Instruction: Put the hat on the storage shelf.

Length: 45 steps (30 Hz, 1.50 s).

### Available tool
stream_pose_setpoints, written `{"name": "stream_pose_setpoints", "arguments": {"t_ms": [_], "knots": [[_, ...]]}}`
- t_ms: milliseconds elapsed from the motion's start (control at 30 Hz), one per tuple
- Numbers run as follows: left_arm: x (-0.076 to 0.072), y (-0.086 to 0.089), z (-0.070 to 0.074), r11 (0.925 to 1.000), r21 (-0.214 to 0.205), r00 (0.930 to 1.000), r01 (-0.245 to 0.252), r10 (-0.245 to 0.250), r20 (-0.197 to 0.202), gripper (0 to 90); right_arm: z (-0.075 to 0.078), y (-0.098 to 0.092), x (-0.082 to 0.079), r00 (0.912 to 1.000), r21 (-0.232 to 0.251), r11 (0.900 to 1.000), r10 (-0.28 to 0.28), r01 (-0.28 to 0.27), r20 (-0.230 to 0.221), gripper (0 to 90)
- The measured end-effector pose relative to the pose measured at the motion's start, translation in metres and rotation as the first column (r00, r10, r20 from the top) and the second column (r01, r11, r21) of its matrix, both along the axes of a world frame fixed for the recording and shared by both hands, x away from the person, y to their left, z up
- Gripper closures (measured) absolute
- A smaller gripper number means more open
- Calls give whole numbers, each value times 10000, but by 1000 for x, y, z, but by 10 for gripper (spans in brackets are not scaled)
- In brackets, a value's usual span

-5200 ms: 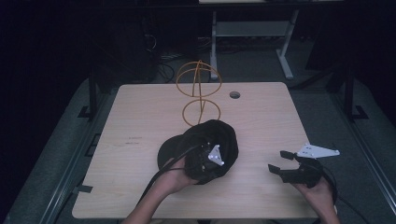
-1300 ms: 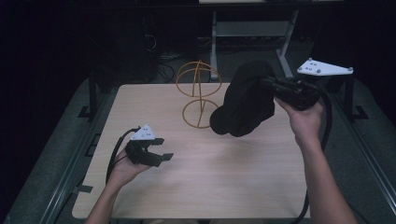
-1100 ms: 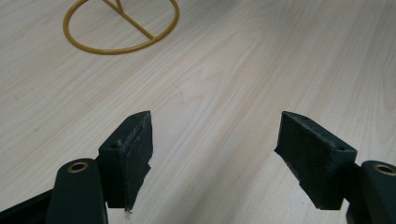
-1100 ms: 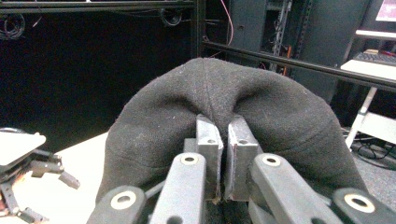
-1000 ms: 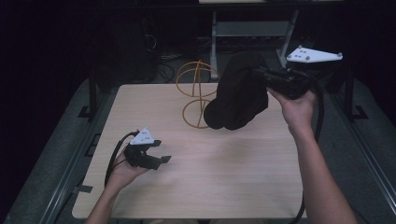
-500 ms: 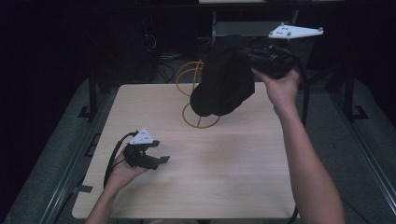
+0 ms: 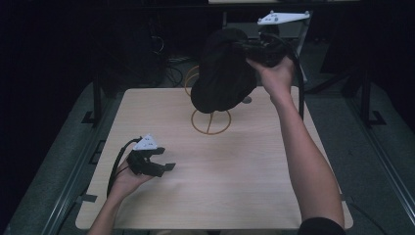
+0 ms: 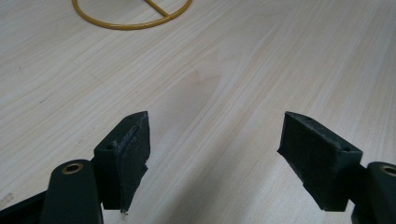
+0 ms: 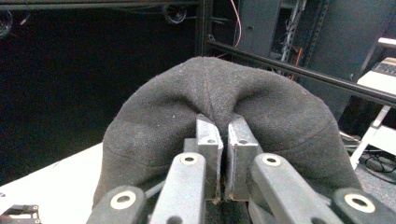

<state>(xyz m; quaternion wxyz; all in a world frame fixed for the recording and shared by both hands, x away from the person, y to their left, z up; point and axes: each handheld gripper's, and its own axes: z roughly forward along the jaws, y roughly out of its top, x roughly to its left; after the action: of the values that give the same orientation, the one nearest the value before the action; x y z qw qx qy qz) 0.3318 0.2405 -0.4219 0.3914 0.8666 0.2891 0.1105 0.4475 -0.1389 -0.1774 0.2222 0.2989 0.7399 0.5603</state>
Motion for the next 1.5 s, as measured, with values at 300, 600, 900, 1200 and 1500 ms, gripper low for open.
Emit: {"name": "stream_pose_setpoints", "arguments": {"t_ms": [300,600,900,1200,1500], "knots": [[1,0,0,9998,-183,10000,5,-6,-65,241,5,33,33,9988,-779,9969,99,-136,-473,858],[2,1,0,9997,-227,10000,37,-37,36,241,-4,60,58,9958,-1096,9937,125,-224,-905,856],[1,-2,-1,9993,-377,10000,61,-60,53,242,-18,77,75,9911,-1084,9940,11,-157,-1332,853],[1,-2,-1,9991,-421,10000,79,-77,29,242,-29,80,86,9861,-819,9966,-129,-7,-1655,845],[1,-2,-1,9985,-537,9999,99,-100,-12,241,-38,89,94,9812,-1022,9948,-215,19,-1916,830]]}}
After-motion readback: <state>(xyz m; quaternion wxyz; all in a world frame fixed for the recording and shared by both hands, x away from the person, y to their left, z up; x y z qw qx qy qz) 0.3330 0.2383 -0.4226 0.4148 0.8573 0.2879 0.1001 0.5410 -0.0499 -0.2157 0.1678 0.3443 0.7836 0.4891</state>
